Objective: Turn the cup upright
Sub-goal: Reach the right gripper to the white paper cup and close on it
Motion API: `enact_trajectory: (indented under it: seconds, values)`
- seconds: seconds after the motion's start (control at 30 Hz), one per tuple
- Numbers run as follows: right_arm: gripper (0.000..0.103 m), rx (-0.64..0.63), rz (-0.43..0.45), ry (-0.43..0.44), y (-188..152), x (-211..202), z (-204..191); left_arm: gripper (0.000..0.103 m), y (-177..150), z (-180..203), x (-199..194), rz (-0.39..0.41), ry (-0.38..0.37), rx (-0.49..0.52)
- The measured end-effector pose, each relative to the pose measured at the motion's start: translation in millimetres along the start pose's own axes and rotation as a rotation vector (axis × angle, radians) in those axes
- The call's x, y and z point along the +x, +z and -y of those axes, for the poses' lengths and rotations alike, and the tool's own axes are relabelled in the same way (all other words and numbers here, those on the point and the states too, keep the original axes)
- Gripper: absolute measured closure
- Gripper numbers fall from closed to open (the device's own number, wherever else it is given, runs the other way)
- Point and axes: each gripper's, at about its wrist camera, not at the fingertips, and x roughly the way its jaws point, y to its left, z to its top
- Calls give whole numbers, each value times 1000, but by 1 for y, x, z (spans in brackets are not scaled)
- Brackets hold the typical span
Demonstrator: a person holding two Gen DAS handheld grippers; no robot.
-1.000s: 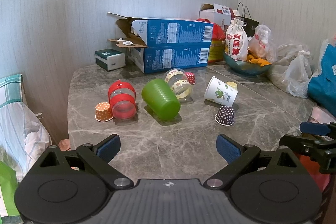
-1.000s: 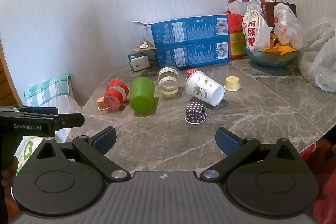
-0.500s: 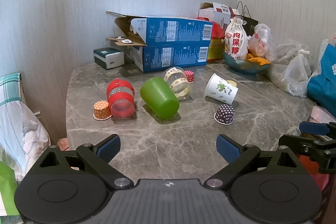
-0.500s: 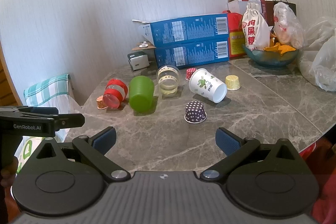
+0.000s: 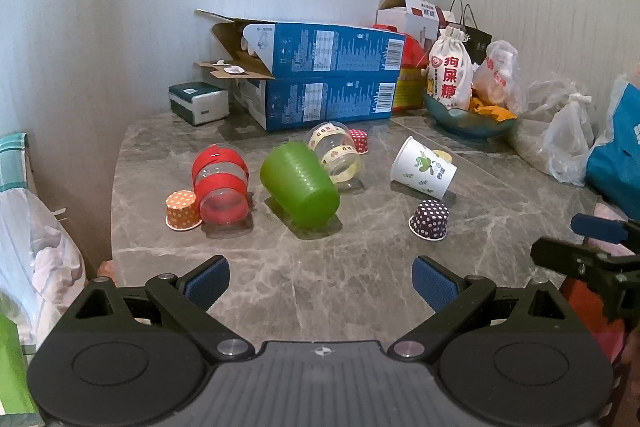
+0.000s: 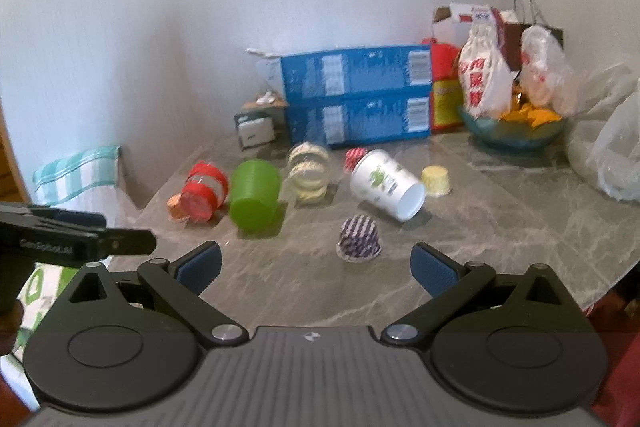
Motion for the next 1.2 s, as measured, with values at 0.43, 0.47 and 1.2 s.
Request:
enact_trajectory:
  seconds: [0.43, 0.47, 1.2]
  values:
    - [1, 27, -160, 40, 39, 54, 34, 4, 18, -17, 24, 62, -45, -53]
    - [1, 22, -205, 51, 43, 66, 40, 3, 19, -18, 25, 71, -52, -51]
    - [25, -381, -621, -7, 81, 252, 58, 0, 6, -46, 49, 16, -132, -133]
